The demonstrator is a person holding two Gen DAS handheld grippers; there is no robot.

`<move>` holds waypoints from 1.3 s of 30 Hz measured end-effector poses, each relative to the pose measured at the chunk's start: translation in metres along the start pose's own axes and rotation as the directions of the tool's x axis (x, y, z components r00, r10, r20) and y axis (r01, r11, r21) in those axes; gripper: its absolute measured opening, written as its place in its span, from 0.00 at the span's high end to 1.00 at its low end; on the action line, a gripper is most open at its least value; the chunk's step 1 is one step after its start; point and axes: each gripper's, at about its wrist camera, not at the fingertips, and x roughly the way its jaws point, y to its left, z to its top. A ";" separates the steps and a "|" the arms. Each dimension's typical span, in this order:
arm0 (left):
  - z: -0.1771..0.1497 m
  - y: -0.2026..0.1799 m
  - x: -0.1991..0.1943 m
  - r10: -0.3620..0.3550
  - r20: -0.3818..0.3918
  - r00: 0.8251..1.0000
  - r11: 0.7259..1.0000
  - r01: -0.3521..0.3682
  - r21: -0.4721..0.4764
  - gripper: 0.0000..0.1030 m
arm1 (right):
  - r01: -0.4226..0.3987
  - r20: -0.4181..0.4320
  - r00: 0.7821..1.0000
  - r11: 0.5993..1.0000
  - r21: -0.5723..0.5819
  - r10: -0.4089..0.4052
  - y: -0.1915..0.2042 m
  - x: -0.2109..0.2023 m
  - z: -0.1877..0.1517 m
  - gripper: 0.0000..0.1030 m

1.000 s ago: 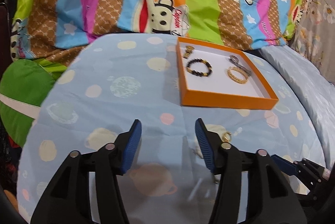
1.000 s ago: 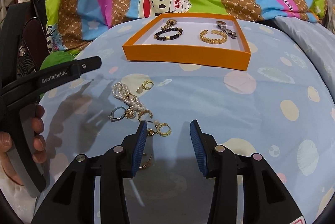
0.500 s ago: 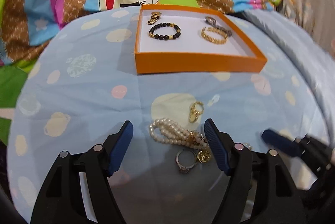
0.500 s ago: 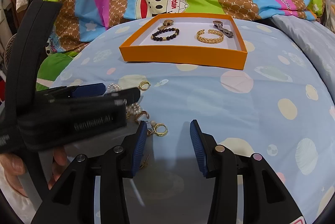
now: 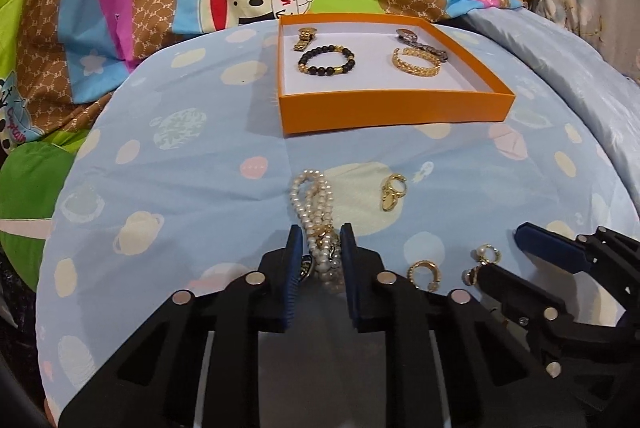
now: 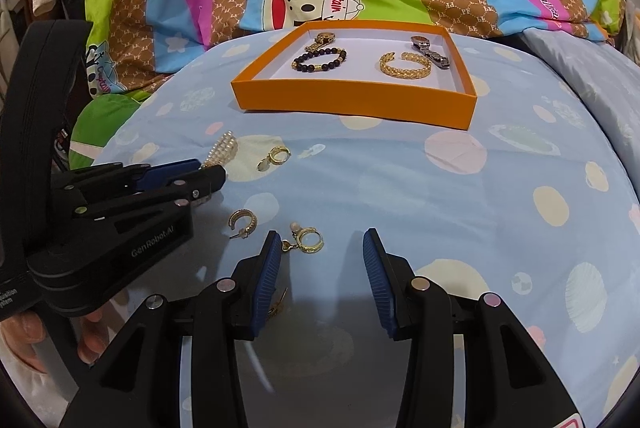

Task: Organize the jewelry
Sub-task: 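Grasp a gold hoop earring with the right tool while the left tool holds the necklace, then place the earring in the box with the right tool while the left tool places the necklace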

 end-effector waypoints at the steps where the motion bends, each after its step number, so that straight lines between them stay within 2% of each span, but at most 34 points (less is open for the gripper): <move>1: 0.001 0.000 0.000 -0.011 0.002 1.000 1.000 0.011 -0.002 0.84 | 0.000 -0.001 1.000 1.000 -0.002 0.000 0.001 0.001 0.001 0.58; 5: 0.003 0.002 -0.006 -0.061 0.029 0.998 0.998 0.062 -0.022 0.85 | 0.003 -0.004 1.000 1.000 -0.015 -0.003 0.004 0.002 0.001 0.61; 7: 0.005 0.003 -0.011 -0.076 0.051 0.996 0.997 0.077 -0.025 0.85 | 0.004 -0.005 1.000 1.000 -0.017 -0.004 0.004 0.004 0.002 0.66; 9: 0.007 0.004 -0.015 -0.080 0.070 0.994 0.996 0.082 -0.027 0.85 | 0.013 -0.006 1.000 1.000 -0.016 -0.013 0.005 0.006 0.004 0.76; 14: 0.009 0.008 -0.014 -0.085 0.065 0.994 0.995 0.088 -0.048 0.85 | 0.016 -0.010 1.000 1.000 -0.025 -0.016 0.006 0.008 0.006 0.88; 19: 0.009 0.013 -0.014 -0.084 0.068 0.994 0.994 0.089 -0.063 0.85 | 0.004 0.008 1.000 1.000 -0.003 -0.004 0.001 0.004 0.005 0.88; 25: 0.013 0.019 -0.023 -0.110 0.087 0.990 0.990 0.117 -0.076 0.85 | 0.014 0.070 0.997 0.999 0.038 -0.017 -0.013 -0.014 0.012 0.88; 28: 0.027 0.024 -0.031 -0.139 0.101 0.985 0.987 0.147 -0.068 0.85 | 0.008 0.095 0.995 0.999 0.045 -0.012 -0.027 -0.027 0.036 0.88; 32: 0.069 0.026 -0.039 -0.133 0.162 0.978 0.990 0.139 -0.029 0.85 | 0.043 0.163 0.985 0.998 0.050 -0.051 -0.043 -0.035 0.089 0.88; 35: 0.100 0.020 -0.027 -0.139 0.189 0.972 0.989 0.144 -0.015 0.85 | -0.012 0.159 0.987 0.996 0.093 -0.003 -0.054 -0.014 0.121 0.88; 39: 0.119 0.008 0.016 -0.124 0.155 0.980 0.992 0.129 -0.017 0.85 | 0.012 0.104 0.994 0.993 0.119 -0.024 -0.063 0.030 0.138 0.88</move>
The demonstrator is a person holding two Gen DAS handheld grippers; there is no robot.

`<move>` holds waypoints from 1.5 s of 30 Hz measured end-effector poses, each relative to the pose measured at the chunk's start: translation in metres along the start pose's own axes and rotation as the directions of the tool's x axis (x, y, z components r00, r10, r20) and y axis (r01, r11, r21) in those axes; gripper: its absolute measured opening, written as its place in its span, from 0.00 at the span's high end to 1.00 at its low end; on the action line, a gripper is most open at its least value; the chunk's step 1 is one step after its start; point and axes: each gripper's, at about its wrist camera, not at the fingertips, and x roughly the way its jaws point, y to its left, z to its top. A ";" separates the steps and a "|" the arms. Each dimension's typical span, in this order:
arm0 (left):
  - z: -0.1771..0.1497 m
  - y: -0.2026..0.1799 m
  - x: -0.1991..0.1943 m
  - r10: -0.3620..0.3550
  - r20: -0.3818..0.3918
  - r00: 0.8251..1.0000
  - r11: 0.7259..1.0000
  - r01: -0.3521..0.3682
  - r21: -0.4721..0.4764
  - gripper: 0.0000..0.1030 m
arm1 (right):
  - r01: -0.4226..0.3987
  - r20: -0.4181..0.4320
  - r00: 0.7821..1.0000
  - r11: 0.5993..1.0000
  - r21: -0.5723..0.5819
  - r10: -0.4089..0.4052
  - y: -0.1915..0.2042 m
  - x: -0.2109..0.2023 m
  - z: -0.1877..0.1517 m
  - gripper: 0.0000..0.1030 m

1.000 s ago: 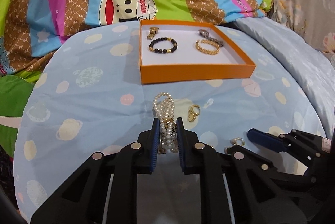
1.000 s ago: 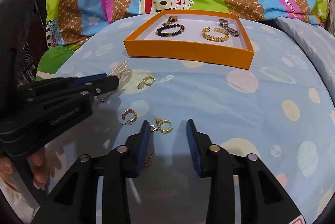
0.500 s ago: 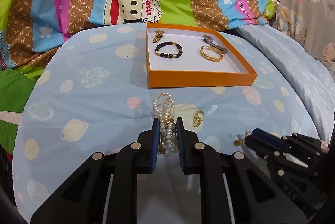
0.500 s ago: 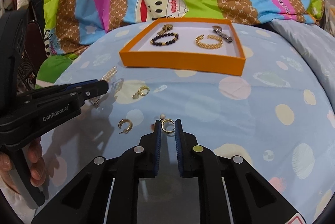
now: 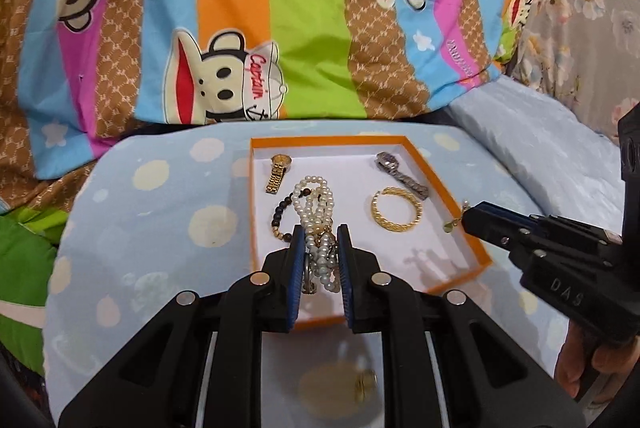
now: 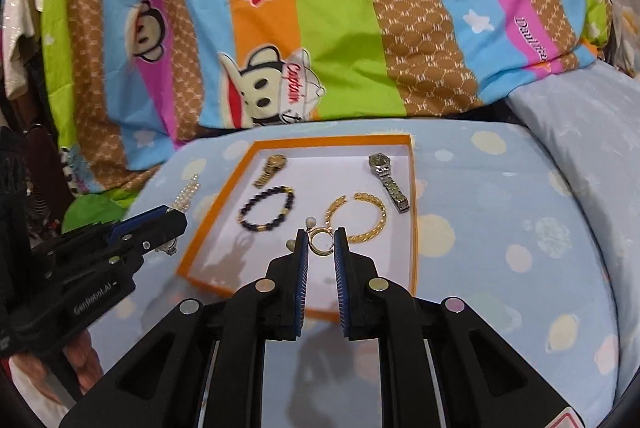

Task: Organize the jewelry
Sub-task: 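Place the earring in the box with the right tool while the left tool places the necklace, then grasp a gold hoop earring on the bedspread with the right tool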

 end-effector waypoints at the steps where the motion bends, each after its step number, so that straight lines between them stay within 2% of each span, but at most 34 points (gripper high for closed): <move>1: 0.000 0.001 0.009 0.003 -0.013 1.000 1.000 -0.003 -0.005 0.85 | 0.000 -0.016 1.000 1.000 0.008 0.000 0.000 0.010 0.001 0.88; 4: -0.003 0.005 0.036 0.000 -0.043 0.999 0.999 -0.001 -0.036 0.85 | 0.002 -0.046 0.999 1.000 0.027 -0.001 -0.006 0.031 -0.001 0.88; 10: -0.013 0.009 0.053 0.000 -0.082 0.997 1.000 -0.002 -0.028 0.85 | 0.008 -0.079 0.997 1.000 0.027 -0.005 -0.012 0.052 -0.009 0.88; 15: -0.016 0.010 0.060 -0.001 -0.101 0.995 1.000 -0.002 -0.030 0.84 | 0.023 -0.050 0.999 1.000 0.002 -0.023 -0.010 0.049 -0.010 0.85; 16: -0.016 0.010 0.059 -0.001 -0.095 0.995 0.999 -0.003 -0.033 0.80 | 0.027 -0.034 0.999 1.000 -0.003 -0.027 -0.010 0.046 -0.009 0.81; 18: -0.014 0.013 0.051 0.008 -0.060 0.998 0.999 -0.011 -0.049 0.61 | 0.037 0.022 0.999 0.999 -0.006 -0.037 -0.009 0.033 -0.006 0.71; 19: -0.012 0.014 0.046 0.007 -0.037 0.999 0.998 -0.009 -0.056 0.54 | 0.039 0.050 0.998 0.999 -0.002 -0.039 -0.009 0.024 -0.004 0.70; 22: -0.003 0.022 0.012 0.041 0.059 0.997 0.996 -0.036 -0.081 0.51 | 0.042 0.129 0.991 0.999 0.018 -0.044 -0.012 -0.011 0.002 0.70; 25: 0.002 0.030 -0.021 0.064 0.119 0.991 0.994 -0.052 -0.100 0.51 | 0.039 0.184 0.982 0.999 0.017 -0.042 -0.015 -0.050 -0.003 0.65; 28: -0.005 0.036 -0.054 0.090 0.160 0.983 0.991 -0.073 -0.110 0.51 | 0.030 0.197 0.980 1.000 0.008 -0.031 -0.014 -0.083 -0.026 0.62; 32: -0.034 0.037 -0.079 0.079 0.142 0.987 0.990 -0.061 -0.127 0.51 | -0.008 0.149 0.989 1.000 -0.028 0.012 0.000 -0.103 -0.076 0.62; 38: -0.092 0.027 -0.081 0.089 0.061 0.994 0.990 -0.081 -0.115 0.51 | -0.046 0.046 0.998 0.994 -0.104 0.051 0.037 -0.093 -0.141 0.62; 45: -0.122 0.018 -0.080 0.066 0.001 0.998 0.995 -0.066 -0.080 0.51 | -0.078 -0.009 0.997 0.983 -0.164 0.078 0.069 -0.083 -0.164 0.62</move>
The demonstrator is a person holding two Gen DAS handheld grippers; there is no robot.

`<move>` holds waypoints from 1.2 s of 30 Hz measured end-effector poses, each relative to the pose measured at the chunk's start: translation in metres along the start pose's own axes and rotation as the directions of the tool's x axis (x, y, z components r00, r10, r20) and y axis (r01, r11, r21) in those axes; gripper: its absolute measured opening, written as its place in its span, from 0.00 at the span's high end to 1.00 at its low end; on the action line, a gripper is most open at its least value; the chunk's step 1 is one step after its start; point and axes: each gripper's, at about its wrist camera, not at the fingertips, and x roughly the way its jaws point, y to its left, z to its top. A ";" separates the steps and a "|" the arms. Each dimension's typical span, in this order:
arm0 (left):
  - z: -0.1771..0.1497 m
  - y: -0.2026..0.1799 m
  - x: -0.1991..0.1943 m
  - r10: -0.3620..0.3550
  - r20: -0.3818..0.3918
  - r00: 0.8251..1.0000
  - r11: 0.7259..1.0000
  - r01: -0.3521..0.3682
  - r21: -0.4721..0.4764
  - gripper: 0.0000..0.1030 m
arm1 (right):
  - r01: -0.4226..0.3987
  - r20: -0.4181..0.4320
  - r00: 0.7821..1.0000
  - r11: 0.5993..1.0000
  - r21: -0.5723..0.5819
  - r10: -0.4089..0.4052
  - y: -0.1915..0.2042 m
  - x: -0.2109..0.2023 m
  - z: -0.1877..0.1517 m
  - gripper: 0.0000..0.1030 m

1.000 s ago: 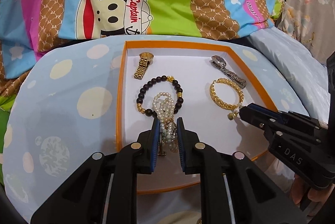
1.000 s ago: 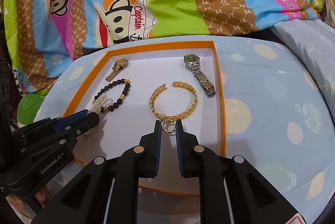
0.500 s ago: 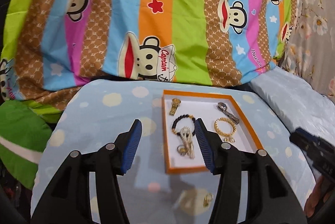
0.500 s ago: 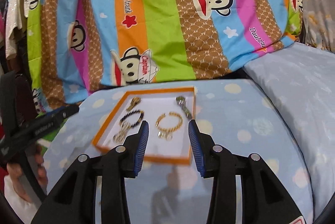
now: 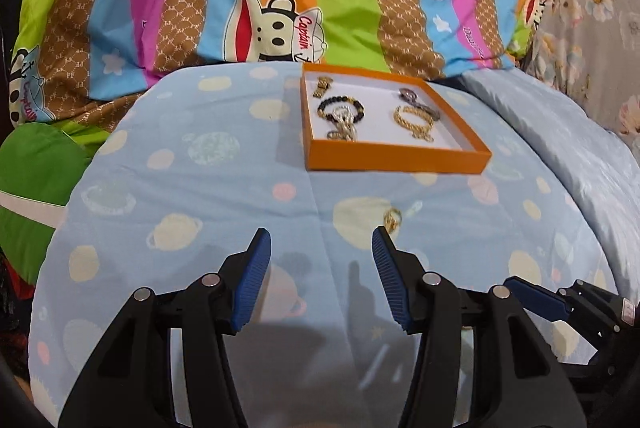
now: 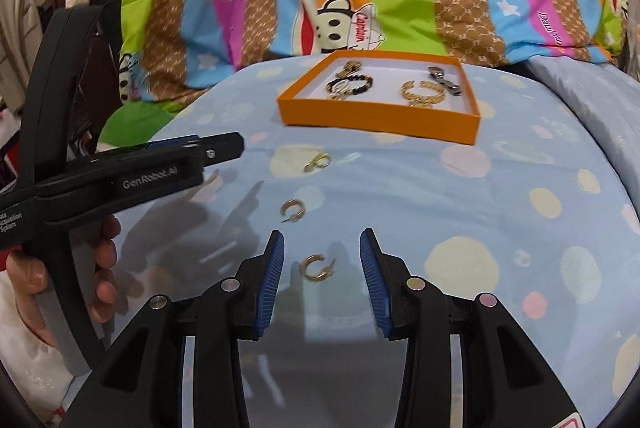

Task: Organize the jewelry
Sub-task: 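Grasp a gold hoop earring on the bedspread with the right tool, then carry the held hoop earring toward the orange box with the right tool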

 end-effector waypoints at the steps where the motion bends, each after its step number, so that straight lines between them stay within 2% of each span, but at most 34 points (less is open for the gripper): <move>1: -0.002 0.000 0.001 0.000 -0.007 1.000 1.000 0.000 0.002 0.51 | 0.002 -0.002 1.000 1.000 0.002 -0.002 0.001 0.000 -0.001 0.62; 9: -0.010 -0.010 0.008 -0.012 -0.044 0.999 0.999 0.014 0.049 0.50 | -0.005 -0.068 0.998 0.997 0.071 0.010 -0.011 0.011 -0.002 0.62; 13: -0.013 -0.017 0.010 -0.022 -0.054 0.998 0.997 0.026 0.075 0.44 | -0.007 -0.079 0.997 0.998 0.064 0.012 -0.009 0.012 -0.003 0.63; 20: -0.016 -0.030 0.013 -0.031 -0.071 0.997 0.991 0.040 0.128 0.41 | 0.002 -0.102 0.995 0.999 0.049 0.003 -0.008 0.017 -0.003 0.77; 23: -0.017 -0.027 0.012 -0.028 -0.071 0.997 0.993 0.036 0.115 0.41 | 0.012 -0.109 0.994 0.999 0.047 -0.007 -0.008 0.018 -0.003 0.83; 29: -0.018 -0.023 0.012 -0.043 -0.084 0.996 0.994 0.051 0.096 0.41 | -0.005 -0.084 0.996 0.994 0.106 0.014 -0.021 0.013 -0.005 0.84; 36: -0.026 -0.023 0.007 -0.090 -0.106 0.990 0.991 0.099 0.090 0.41 | 0.043 -0.032 0.999 0.976 0.216 -0.037 -0.057 -0.002 -0.008 0.84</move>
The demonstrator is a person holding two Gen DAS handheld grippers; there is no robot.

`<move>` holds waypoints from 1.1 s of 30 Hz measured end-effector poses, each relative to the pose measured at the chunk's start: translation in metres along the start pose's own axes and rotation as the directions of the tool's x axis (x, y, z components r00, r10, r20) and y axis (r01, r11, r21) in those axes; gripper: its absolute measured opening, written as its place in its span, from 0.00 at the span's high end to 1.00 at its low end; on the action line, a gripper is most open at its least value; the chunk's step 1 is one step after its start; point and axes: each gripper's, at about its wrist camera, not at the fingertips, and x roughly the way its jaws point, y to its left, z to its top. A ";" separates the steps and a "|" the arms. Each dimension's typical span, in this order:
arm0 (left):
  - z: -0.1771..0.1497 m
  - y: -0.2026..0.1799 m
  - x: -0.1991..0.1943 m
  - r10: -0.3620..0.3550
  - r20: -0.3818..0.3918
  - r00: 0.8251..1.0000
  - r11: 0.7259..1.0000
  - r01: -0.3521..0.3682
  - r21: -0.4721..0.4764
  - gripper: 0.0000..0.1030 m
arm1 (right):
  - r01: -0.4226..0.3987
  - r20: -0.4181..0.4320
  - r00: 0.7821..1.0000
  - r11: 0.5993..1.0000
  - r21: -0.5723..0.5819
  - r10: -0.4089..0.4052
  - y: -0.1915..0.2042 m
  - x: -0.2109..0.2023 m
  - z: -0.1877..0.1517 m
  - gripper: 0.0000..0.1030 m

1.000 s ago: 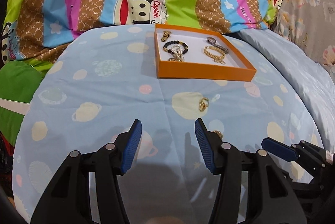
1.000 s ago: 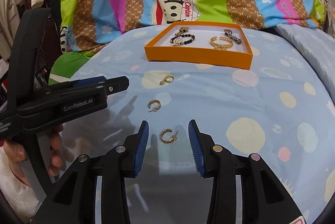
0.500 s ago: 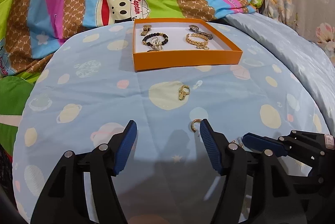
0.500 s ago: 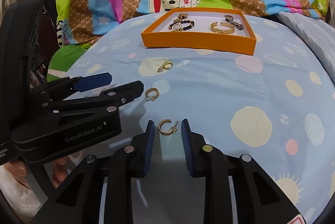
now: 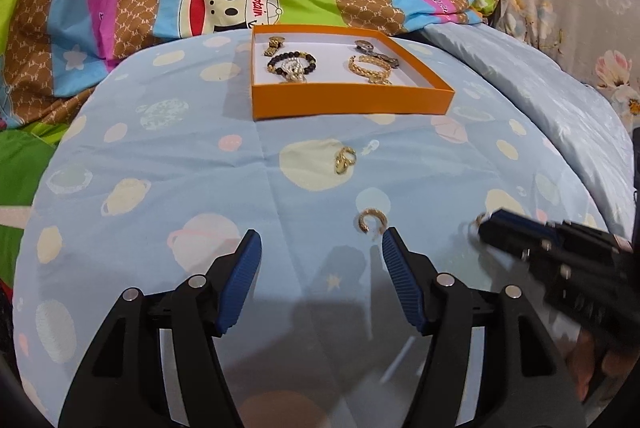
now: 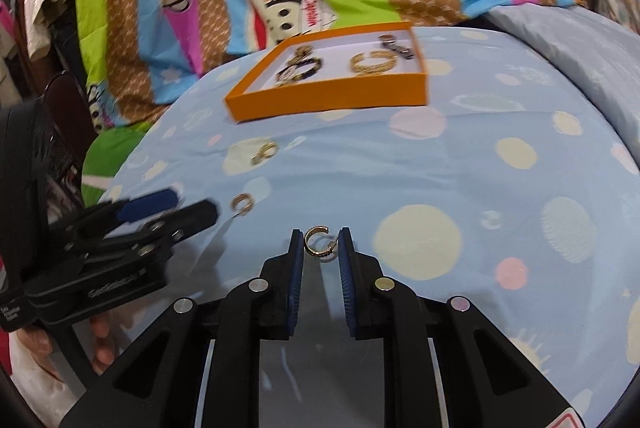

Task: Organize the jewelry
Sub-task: 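Carry the held hoop earring toward the orange box with the right tool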

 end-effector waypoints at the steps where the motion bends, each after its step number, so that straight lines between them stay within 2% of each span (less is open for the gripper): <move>1: -0.004 0.003 -0.003 -0.014 -0.002 1.000 1.000 0.014 -0.013 0.41 | 0.002 0.001 1.000 1.000 0.015 -0.002 -0.005 -0.001 0.000 0.84; 6: -0.011 0.004 -0.010 -0.023 0.005 1.000 0.999 0.023 -0.031 0.37 | 0.001 -0.003 1.000 0.999 0.037 -0.001 -0.014 -0.001 0.002 0.84; 15: 0.008 -0.016 0.015 -0.012 -0.021 1.000 0.999 0.013 0.043 0.37 | -0.002 -0.006 1.000 1.000 0.028 0.002 -0.013 0.001 0.002 0.84; 19: 0.016 -0.017 0.025 -0.007 -0.037 0.999 0.999 0.008 0.040 0.38 | -0.001 -0.007 1.000 1.000 0.029 0.001 -0.013 0.001 0.002 0.84; 27: 0.019 -0.021 0.030 0.003 -0.042 0.999 0.998 -0.001 0.059 0.51 | -0.003 -0.012 1.000 1.000 0.029 0.003 -0.013 0.002 0.002 0.84; 33: 0.019 -0.024 0.031 -0.009 -0.044 0.999 0.997 0.012 0.078 0.73 | -0.003 -0.012 1.000 1.000 0.030 0.004 -0.012 0.002 0.002 0.84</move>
